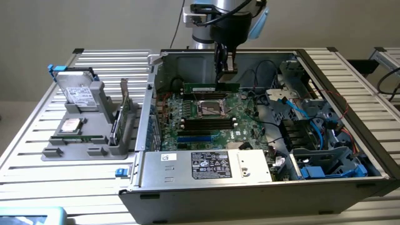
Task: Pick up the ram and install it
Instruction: 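Insert the ram into the slot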
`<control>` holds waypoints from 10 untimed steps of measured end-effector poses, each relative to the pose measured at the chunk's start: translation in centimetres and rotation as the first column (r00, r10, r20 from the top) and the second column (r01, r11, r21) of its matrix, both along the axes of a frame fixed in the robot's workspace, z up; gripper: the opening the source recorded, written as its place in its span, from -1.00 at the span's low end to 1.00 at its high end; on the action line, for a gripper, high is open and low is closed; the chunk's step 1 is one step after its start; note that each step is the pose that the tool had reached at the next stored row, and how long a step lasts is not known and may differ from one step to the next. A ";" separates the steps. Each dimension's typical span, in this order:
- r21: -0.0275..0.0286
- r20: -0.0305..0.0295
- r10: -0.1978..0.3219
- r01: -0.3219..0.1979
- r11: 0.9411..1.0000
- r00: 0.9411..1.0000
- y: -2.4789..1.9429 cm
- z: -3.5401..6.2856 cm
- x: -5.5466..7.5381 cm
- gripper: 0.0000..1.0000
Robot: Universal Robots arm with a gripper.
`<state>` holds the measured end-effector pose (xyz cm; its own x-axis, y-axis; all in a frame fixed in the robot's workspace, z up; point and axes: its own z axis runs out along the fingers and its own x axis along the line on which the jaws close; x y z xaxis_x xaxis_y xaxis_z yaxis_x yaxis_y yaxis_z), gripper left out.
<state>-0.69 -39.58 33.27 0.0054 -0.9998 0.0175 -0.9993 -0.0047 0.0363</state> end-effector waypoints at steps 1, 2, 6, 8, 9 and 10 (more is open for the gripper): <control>-0.003 0.000 0.000 0.000 1.000 1.000 -0.01 -0.07 0.0 -0.73; -0.007 0.000 0.000 0.000 1.000 1.000 -0.02 -0.15 0.0 -0.73; -0.017 0.000 0.000 0.000 1.000 1.000 -0.02 -0.32 0.0 -0.73; -0.017 0.000 0.000 0.000 1.000 1.000 -0.02 -0.35 0.0 -0.73; -0.017 0.000 0.001 -0.001 1.000 1.000 -0.02 -0.46 0.0 -0.73; -0.017 0.000 0.000 0.000 1.000 1.000 -0.02 -0.62 0.0 -0.73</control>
<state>-0.68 -39.60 32.65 0.0058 -0.9994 0.0347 -0.9993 -0.0046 0.0364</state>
